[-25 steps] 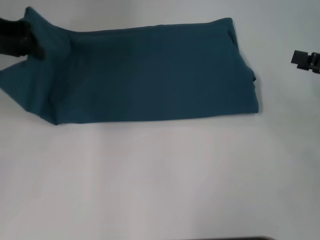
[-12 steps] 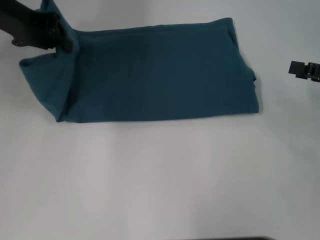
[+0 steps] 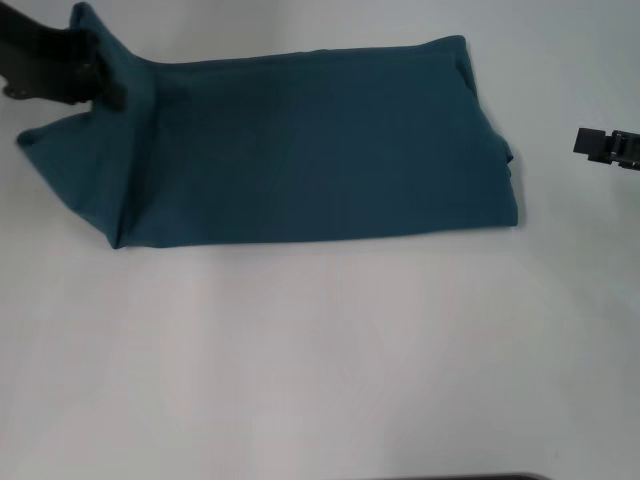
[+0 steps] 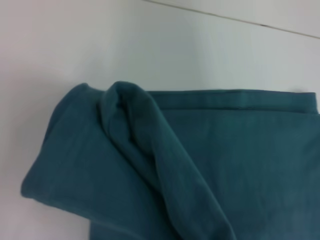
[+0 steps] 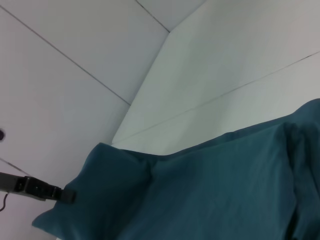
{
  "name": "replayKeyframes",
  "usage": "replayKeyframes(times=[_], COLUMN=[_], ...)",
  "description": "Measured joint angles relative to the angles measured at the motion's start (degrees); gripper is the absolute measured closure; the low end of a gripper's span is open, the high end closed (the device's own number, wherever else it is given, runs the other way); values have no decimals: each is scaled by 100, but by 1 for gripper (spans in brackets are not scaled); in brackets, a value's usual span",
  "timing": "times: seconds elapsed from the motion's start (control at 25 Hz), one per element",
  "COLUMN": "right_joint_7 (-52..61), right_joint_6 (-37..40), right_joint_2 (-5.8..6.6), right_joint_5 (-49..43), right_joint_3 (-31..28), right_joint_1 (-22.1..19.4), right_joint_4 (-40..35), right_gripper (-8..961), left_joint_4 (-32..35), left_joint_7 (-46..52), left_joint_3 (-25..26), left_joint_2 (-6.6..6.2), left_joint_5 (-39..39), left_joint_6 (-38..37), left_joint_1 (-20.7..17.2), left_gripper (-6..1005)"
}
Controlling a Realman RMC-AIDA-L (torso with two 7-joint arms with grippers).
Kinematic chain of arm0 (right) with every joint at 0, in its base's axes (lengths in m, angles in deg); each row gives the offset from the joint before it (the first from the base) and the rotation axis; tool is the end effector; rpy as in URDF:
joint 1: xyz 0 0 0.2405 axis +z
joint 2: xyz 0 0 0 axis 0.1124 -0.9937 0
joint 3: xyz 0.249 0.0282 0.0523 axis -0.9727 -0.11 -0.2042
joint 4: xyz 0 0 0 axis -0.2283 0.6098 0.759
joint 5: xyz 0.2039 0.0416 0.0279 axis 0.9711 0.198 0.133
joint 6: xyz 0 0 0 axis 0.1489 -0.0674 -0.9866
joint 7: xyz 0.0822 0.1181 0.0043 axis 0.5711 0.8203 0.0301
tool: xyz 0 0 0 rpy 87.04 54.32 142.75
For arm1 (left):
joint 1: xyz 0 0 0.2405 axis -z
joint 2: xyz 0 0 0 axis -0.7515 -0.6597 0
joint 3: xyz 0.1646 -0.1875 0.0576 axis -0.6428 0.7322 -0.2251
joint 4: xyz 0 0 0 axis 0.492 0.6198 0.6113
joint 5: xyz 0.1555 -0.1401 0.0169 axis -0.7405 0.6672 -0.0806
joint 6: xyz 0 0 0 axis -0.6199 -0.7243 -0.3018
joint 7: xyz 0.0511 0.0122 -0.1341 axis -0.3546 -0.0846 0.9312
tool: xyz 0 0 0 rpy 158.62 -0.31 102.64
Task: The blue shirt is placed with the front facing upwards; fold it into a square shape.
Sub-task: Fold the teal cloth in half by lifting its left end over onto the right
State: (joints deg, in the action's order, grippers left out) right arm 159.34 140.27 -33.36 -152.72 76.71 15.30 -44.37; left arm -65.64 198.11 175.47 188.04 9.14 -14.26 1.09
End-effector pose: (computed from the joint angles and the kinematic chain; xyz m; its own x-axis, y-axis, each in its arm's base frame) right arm 0.3379 0.2879 0.0786 0.2377 -0.7693 -0.5930 -0.9193 -0.3753 0.1185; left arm -0.2016 0.4097 0.0858 0.1991 0.9660 0.1650 0.9476 -0.1469 -0.2838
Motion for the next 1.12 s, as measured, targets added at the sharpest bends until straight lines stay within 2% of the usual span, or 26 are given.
replayKeyframes(times=[0.16, 0.4, 0.44, 0.52, 0.92, 1.04, 1.12], right_joint_7=[7, -57, -57, -48, -21, -19, -18], right_joint_6=[-17, -169, -176, -183, -202, -203, -203], right_joint_2=[-26, -171, -174, -174, -144, -144, -144], right_joint_5=[1, -101, -133, -185, -213, -213, -212], right_joint_3=[-41, 25, 29, 38, -10, -12, -12], right_joint_1=[40, 226, 251, 283, 292, 302, 306], right_joint_4=[1, 62, 72, 82, 88, 89, 89], right_gripper=[56, 56, 56, 56, 56, 56, 56], left_joint_4=[-20, -172, -289, -364, -684, -745, -735], left_joint_7=[16, 61, 149, 213, 487, 468, 368], left_joint_3=[20, 117, 201, 253, 403, 404, 409], left_joint_2=[-113, -245, -317, -339, -326, -285, -272], left_joint_5=[3, -75, -325, -595, -1756, -1694, -1269], left_joint_6=[-12, -29, -60, -86, -26, -73, -211], left_joint_1=[-155, -229, -245, -252, -286, -247, -225], left_gripper=[950, 950, 950, 950, 951, 951, 951])
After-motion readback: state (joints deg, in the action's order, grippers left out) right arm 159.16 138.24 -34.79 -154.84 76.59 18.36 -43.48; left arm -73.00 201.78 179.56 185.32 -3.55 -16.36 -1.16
